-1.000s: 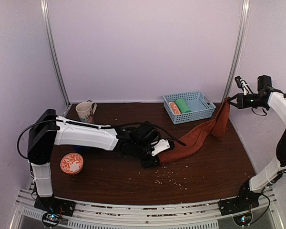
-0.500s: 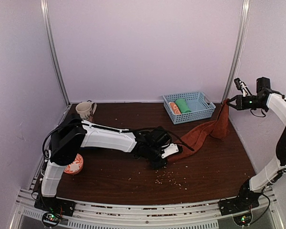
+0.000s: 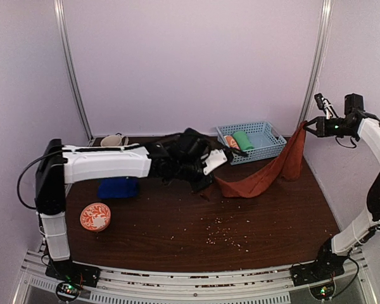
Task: Roll the towels
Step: Pick up the towel from the center of the board, then adjust the towel at the center of the board.
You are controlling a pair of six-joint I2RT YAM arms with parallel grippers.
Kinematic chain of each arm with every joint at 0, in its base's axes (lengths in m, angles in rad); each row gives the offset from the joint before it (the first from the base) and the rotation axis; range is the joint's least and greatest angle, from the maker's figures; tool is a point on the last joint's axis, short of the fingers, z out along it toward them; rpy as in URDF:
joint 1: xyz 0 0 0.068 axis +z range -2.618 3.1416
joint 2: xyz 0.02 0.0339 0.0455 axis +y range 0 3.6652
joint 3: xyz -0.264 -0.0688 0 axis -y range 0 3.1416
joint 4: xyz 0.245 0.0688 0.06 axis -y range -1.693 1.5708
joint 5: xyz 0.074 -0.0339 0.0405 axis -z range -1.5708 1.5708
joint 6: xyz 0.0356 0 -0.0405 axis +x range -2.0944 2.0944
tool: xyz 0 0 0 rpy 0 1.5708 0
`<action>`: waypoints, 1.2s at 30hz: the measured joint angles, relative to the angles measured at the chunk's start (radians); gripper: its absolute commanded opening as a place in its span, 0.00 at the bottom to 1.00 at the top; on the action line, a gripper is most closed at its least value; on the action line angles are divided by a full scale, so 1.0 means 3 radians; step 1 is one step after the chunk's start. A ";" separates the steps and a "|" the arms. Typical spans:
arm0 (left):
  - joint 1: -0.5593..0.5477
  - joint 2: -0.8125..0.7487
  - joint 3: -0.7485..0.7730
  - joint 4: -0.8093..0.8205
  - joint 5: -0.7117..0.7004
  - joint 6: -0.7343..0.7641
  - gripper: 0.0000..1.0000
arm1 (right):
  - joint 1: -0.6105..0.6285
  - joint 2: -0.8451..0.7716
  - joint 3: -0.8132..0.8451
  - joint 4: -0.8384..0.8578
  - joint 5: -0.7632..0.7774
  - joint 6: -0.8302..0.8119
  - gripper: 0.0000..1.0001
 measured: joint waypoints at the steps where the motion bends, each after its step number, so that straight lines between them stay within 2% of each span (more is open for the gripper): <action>1: 0.0057 -0.0202 -0.0025 0.0025 -0.0038 -0.0010 0.00 | -0.0010 -0.0037 0.0058 -0.0004 -0.0003 0.0027 0.00; 6: 0.0290 -0.1225 -0.0266 0.0235 -0.0123 -0.0134 0.00 | -0.0123 -0.0365 0.0217 -0.0025 -0.0001 0.0136 0.00; 11: 0.0258 -0.1946 -0.0835 0.0313 -0.0015 -0.0374 0.00 | -0.0277 -0.0830 0.0198 -0.0094 0.0052 0.0099 0.00; 18: 0.0027 -0.2725 -0.1938 0.0126 0.0463 -0.0802 0.00 | -0.0280 -0.1757 -0.0340 -0.0371 0.0132 -0.0230 0.00; 22: -0.0010 -0.3007 -0.2051 0.0123 0.0593 -0.1072 0.00 | -0.0280 -0.2210 -0.0652 -0.0444 0.0165 -0.0327 0.00; 25: 0.0287 -0.2827 -0.2028 0.0280 0.0823 -0.1286 0.00 | -0.0277 -0.2221 -0.0861 -0.0340 0.0287 -0.0320 0.00; 27: 0.0619 -0.2347 -0.1918 0.0420 0.1096 -0.1432 0.00 | -0.0277 -0.2019 -0.1035 -0.0225 0.0409 -0.0315 0.00; 29: 0.0912 -0.1624 -0.1706 0.0533 0.1307 -0.1556 0.10 | -0.0275 -0.1575 -0.1175 -0.0093 0.0548 -0.0301 0.00; 33: 0.1279 -0.0086 -0.0970 0.0380 0.1537 -0.1690 0.30 | -0.0219 -0.0367 -0.1172 0.0167 0.0848 -0.0264 0.00; 36: 0.1418 0.0437 -0.0607 0.0244 0.1478 -0.1761 0.34 | -0.0109 0.0282 -0.1068 0.0198 0.1087 -0.0196 0.00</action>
